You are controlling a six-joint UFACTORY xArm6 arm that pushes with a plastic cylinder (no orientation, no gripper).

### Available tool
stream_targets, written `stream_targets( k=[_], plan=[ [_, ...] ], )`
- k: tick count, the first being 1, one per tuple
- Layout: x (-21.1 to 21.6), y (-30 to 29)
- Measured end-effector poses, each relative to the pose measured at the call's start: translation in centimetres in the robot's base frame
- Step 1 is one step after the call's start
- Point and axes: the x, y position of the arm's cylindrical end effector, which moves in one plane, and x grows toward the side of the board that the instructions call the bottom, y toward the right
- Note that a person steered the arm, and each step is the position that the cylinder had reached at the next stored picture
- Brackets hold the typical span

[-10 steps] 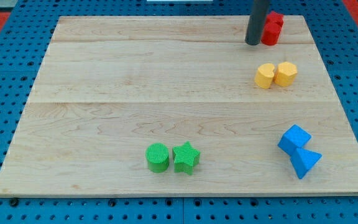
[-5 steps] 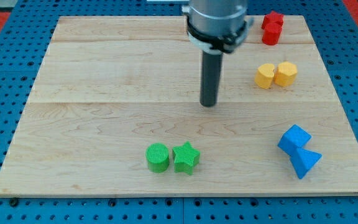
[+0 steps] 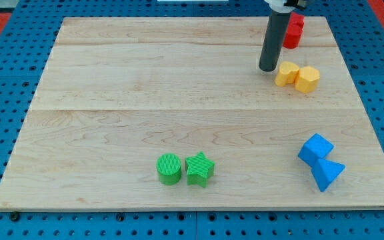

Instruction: Place yellow heart to the bottom of red circle

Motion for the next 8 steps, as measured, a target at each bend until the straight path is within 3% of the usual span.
stream_targets(
  k=[2,3,5,6,8],
  plan=[
    [5.6,0.6],
    [6.4,3.2],
    [-0.2,5.5],
    [-0.8,5.2],
    [2.9,3.5]
  ],
)
